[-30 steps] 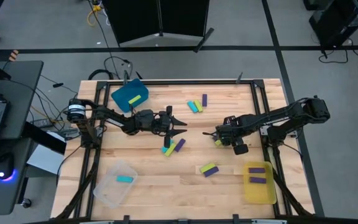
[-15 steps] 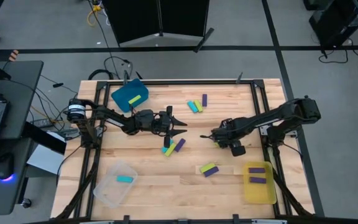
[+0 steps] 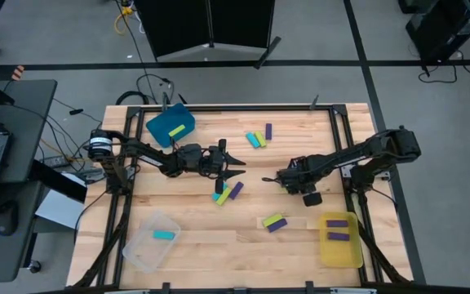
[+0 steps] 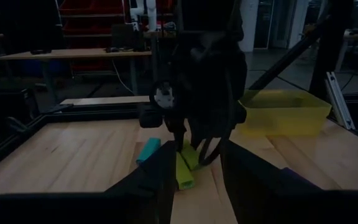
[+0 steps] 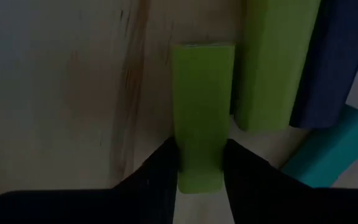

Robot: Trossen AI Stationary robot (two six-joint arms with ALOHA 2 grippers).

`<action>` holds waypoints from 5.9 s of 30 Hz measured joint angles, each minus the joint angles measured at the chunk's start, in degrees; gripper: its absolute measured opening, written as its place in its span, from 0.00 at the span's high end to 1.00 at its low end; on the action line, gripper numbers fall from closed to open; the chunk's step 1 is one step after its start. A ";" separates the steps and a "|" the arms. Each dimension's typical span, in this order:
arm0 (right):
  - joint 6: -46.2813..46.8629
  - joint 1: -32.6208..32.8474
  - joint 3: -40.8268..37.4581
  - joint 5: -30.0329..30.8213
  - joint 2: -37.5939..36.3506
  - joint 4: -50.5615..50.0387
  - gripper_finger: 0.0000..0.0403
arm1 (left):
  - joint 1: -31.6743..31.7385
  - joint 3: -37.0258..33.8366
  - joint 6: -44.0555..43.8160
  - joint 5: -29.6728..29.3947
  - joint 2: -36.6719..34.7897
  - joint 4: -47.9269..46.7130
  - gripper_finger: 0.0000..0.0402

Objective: Sort blocks
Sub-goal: Put the green block into the blue bin

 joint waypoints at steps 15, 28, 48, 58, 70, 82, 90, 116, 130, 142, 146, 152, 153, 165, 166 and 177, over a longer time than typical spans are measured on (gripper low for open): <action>13.65 7.03 1.77 1.52 -10.22 8.00 0.73 | 0.00 -2.72 -2.03 -0.06 -0.02 6.50 0.68; 12.07 4.63 0.32 10.27 -9.97 40.36 0.73 | 0.10 -14.04 -2.65 -2.34 -0.05 24.79 0.81; 6.82 0.27 0.32 11.44 -9.98 60.90 0.73 | -3.64 -7.68 1.26 -5.29 -0.04 17.88 0.67; 6.25 0.49 0.32 11.27 -10.01 62.32 0.73 | -3.69 -3.31 -0.02 -5.98 -0.04 17.43 0.47; 5.28 0.49 0.32 9.28 -10.01 63.55 0.73 | -3.69 3.91 1.62 -3.96 -0.04 7.51 0.46; 5.58 0.96 0.32 8.74 -10.02 63.48 0.73 | -3.65 3.96 2.23 -1.14 -0.04 7.51 0.71; 5.70 0.99 0.33 9.00 -10.03 63.18 0.73 | -3.65 3.97 3.15 -1.01 -0.04 7.43 0.72; 7.06 0.79 0.39 17.30 -10.05 50.95 0.89 | -1.59 11.49 12.07 -16.19 -33.61 -74.92 0.72; 6.29 0.79 0.37 15.58 -10.05 50.20 0.98 | 14.72 18.09 0.26 -19.12 -34.77 -101.30 0.72; 6.80 0.79 0.37 15.17 -10.05 49.44 0.98 | 26.54 18.21 1.28 -14.97 -31.16 -107.43 0.72; 7.25 0.37 0.34 12.35 -10.05 49.01 0.98 | 30.14 18.21 2.60 -13.16 -28.83 -108.07 0.72; 6.79 -0.35 0.34 11.15 -10.05 49.88 0.98 | 35.11 19.99 5.82 -11.63 -24.60 -109.91 0.72; 6.77 -0.39 0.34 11.13 -10.05 50.03 0.98 | 35.72 20.74 6.34 -11.67 -23.76 -110.43 0.72; 6.18 -0.39 0.34 11.13 -10.05 49.95 0.98 | 43.52 29.87 13.37 -11.61 -11.11 -113.93 0.72; 6.18 -0.39 0.34 11.13 -10.05 49.96 0.98 | 44.00 30.09 13.50 -11.61 -10.14 -113.92 0.72; 5.59 -0.39 0.34 11.13 -10.05 49.88 0.98 | 47.90 30.21 16.55 -11.56 -3.61 -110.97 0.72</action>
